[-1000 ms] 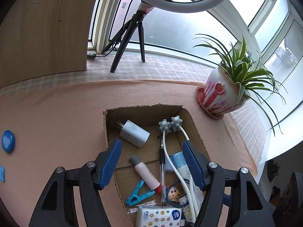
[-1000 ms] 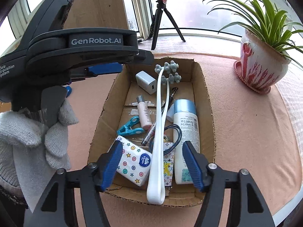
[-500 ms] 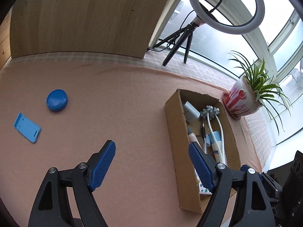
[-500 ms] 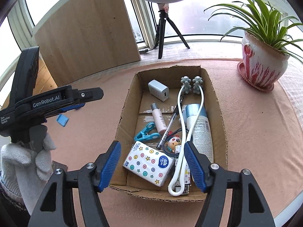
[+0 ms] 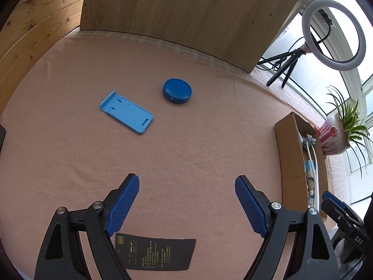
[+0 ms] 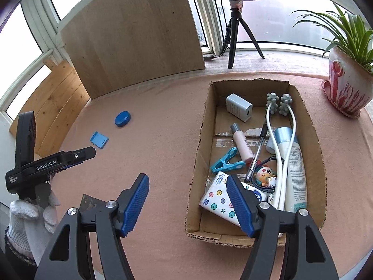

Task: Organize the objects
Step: 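Move both tools toward the blue phone stand and blue round lid, then grasp the blue round lid with the right tool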

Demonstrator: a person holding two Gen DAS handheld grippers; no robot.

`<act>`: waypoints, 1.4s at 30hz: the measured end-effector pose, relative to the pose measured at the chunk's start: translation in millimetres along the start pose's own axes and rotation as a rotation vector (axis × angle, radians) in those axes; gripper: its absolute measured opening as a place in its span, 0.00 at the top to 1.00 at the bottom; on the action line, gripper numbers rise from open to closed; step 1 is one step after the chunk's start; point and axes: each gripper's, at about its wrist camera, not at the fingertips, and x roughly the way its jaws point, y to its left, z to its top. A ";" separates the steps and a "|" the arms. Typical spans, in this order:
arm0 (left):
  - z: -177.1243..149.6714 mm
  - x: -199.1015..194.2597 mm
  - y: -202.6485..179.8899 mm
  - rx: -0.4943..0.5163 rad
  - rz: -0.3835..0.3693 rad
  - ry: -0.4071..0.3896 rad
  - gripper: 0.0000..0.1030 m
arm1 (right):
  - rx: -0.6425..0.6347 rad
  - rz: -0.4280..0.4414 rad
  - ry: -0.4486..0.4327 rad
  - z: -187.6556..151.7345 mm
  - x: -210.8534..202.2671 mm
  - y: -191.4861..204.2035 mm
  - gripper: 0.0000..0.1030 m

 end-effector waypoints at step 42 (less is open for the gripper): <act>93.6 79.8 73.8 0.143 0.065 0.031 0.83 | -0.164 0.019 0.240 149.5 244.1 172.4 0.37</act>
